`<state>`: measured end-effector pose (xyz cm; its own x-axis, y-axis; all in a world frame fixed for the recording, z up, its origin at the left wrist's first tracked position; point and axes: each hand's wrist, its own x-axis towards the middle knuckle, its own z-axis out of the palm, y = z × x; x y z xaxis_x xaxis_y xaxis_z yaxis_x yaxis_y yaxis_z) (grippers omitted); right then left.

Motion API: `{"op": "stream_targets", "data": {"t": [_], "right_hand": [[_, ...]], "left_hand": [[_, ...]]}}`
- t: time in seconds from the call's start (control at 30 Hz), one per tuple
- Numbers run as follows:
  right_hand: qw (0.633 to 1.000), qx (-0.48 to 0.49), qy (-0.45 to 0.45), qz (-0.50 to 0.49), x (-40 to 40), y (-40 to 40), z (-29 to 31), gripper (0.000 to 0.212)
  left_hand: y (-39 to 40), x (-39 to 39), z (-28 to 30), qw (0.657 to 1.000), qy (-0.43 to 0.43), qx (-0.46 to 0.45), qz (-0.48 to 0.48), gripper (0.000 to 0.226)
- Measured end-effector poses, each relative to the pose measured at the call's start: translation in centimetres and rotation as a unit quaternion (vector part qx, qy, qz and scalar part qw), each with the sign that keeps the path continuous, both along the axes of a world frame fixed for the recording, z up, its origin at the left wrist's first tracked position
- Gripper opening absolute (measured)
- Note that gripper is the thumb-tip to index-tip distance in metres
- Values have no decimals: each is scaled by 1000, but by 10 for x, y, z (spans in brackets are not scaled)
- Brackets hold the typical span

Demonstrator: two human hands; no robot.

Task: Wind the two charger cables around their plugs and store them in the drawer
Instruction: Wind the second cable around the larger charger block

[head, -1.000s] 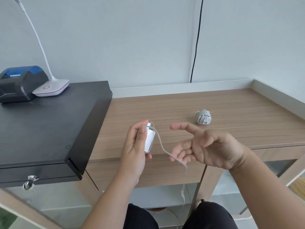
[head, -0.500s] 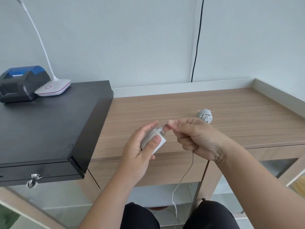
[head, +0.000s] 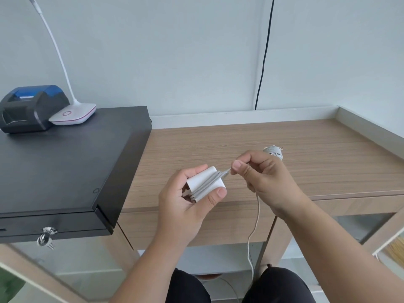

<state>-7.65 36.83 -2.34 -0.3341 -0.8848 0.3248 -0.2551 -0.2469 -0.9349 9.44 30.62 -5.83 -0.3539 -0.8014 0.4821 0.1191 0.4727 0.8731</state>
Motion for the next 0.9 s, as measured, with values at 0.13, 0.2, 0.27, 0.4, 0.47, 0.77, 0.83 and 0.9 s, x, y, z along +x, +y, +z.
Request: {"op": "stream_targets", "data": {"t": [0.13, 0.2, 0.27, 0.4, 0.47, 0.77, 0.83, 0.9], "right_hand": [[999, 21, -32, 23, 1, -2, -1, 18], [998, 35, -42, 43, 2, -1, 1, 18], [996, 40, -57, 49, 3, -1, 1, 19], [994, 25, -90, 54, 7, 0, 2, 20], [993, 19, -102, 60, 8, -1, 2, 20], [992, 5, -127, 18, -2, -3, -12, 20], [991, 1, -131, 11, 3, -2, -17, 15], [991, -6, -137, 0, 7, -2, -22, 10]], "left_hand": [[2, 0, 0, 995, 56, 73, -41, 44], [1, 2, -1, 983, 85, 139, -84, 44], [-1, 4, 0, 964, 101, 205, -140, 54], [-3, 2, 0, 928, 127, 294, -189, 65], [-3, -1, 0, 906, 158, 333, -210, 64], [-2, -6, 6, 834, 246, 402, -288, 55], [-1, -9, 5, 834, 248, 393, -298, 53], [0, -13, 4, 842, 232, 373, -313, 52]]}}
